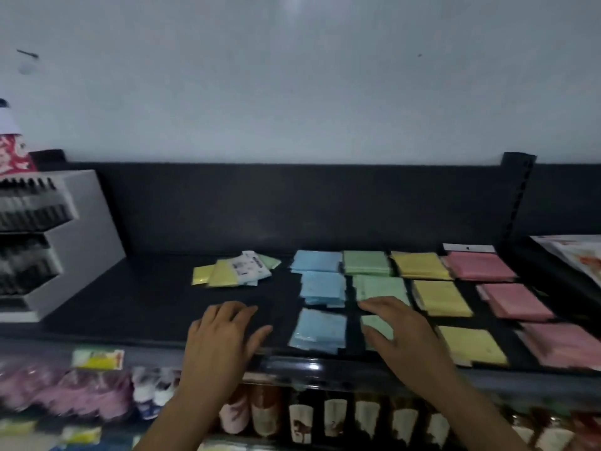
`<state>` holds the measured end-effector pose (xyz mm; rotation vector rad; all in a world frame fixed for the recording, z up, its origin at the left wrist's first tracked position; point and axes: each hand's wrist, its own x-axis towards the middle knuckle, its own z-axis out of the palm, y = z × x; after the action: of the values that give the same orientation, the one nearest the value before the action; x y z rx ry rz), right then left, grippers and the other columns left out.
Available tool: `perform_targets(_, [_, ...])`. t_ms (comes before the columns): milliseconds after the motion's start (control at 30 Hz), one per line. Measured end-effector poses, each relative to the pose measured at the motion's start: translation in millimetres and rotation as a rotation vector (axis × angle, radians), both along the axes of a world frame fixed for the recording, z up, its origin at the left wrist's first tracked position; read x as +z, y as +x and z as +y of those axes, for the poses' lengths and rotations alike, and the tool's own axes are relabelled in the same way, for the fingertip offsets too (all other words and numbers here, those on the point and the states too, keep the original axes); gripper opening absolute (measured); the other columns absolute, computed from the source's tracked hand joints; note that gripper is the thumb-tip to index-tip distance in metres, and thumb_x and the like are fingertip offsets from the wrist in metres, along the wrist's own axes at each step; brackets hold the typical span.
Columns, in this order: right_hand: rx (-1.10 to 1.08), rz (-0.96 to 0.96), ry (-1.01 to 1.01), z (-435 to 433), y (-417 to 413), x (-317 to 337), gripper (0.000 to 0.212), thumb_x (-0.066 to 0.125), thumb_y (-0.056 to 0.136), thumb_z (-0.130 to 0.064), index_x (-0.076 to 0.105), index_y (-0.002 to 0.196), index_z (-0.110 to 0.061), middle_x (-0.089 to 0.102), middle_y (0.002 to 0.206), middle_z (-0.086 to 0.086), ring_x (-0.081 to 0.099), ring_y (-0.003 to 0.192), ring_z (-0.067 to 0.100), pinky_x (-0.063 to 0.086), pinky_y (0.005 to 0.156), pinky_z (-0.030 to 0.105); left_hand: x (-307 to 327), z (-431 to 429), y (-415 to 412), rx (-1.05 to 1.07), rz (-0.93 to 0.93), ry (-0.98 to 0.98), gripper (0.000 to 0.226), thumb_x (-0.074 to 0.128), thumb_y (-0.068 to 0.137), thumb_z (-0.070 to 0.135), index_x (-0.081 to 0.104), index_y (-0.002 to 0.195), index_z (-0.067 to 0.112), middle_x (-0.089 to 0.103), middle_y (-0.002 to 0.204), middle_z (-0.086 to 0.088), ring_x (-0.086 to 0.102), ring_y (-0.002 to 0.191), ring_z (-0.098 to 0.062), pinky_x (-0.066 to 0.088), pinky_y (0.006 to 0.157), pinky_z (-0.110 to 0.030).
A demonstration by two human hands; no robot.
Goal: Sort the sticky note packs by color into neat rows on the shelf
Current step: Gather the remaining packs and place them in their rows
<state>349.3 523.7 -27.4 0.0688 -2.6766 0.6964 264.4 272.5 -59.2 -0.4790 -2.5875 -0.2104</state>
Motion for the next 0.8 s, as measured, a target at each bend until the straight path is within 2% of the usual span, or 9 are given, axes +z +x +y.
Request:
perform_targets(200, [0.046, -0.02, 0.027, -101, -44, -1, 0.04, 0.051, 0.095, -0.029, 0.045, 0.134, -0.027, 0.045, 0.133, -0.013, 0.041, 0.126, 0.006, 0.031, 0.107, 0.018, -3, -98, -34, 0.017, 0.012, -0.029, 0.054, 0.034, 0.079, 0.058, 0.072, 0.096, 0.023, 0.066, 0.094, 0.004, 0.063, 0.084, -0.022, 0.05, 0.059, -0.034])
perform_targets(333, [0.078, -0.051, 0.043, -153, -71, -6, 0.04, 0.05, 0.094, -0.033, 0.045, 0.134, -0.03, 0.044, 0.131, -0.017, 0.041, 0.12, 0.0, 0.027, 0.096, 0.007, -7, -143, -52, 0.008, -0.012, -0.038, 0.054, 0.034, 0.078, 0.057, 0.073, 0.094, 0.023, 0.067, 0.093, 0.005, 0.063, 0.083, -0.021, 0.05, 0.057, -0.035])
perform_targets(433, [0.098, -0.079, 0.066, -182, -92, -7, 0.042, 0.051, 0.094, -0.032, 0.045, 0.135, -0.028, 0.043, 0.134, -0.015, 0.039, 0.122, 0.0, 0.024, 0.096, 0.006, -8, -167, -66, 0.008, -0.034, -0.047, 0.054, 0.034, 0.077, 0.058, 0.073, 0.094, 0.023, 0.067, 0.093, 0.005, 0.064, 0.083, -0.021, 0.051, 0.057, -0.035])
perform_targets(567, [0.096, -0.121, 0.092, -208, -125, -9, 0.045, 0.052, 0.094, -0.031, 0.043, 0.138, -0.024, 0.043, 0.139, -0.009, 0.037, 0.128, 0.006, 0.024, 0.1, 0.01, -9, -186, -87, -0.007, -0.051, -0.038, 0.053, 0.035, 0.076, 0.057, 0.073, 0.094, 0.024, 0.067, 0.093, 0.005, 0.064, 0.083, -0.021, 0.051, 0.058, -0.035])
perform_targets(667, [0.077, -0.154, 0.096, -215, -153, -9, 0.047, 0.054, 0.093, -0.029, 0.043, 0.138, -0.021, 0.044, 0.14, -0.003, 0.04, 0.128, 0.011, 0.03, 0.103, 0.018, -9, -189, -104, -0.018, -0.058, -0.046, 0.052, 0.036, 0.076, 0.057, 0.073, 0.093, 0.024, 0.068, 0.092, 0.005, 0.065, 0.082, -0.022, 0.051, 0.059, -0.033])
perform_targets(800, [-0.023, -0.149, 0.091, -219, -201, -11, 0.042, 0.054, 0.092, -0.023, 0.049, 0.132, -0.013, 0.052, 0.132, 0.005, 0.047, 0.12, 0.019, 0.038, 0.097, 0.025, -9, -187, -131, -0.034, -0.094, -0.108, 0.049, 0.04, 0.075, 0.059, 0.072, 0.094, 0.027, 0.067, 0.092, 0.007, 0.064, 0.082, -0.019, 0.051, 0.058, -0.033])
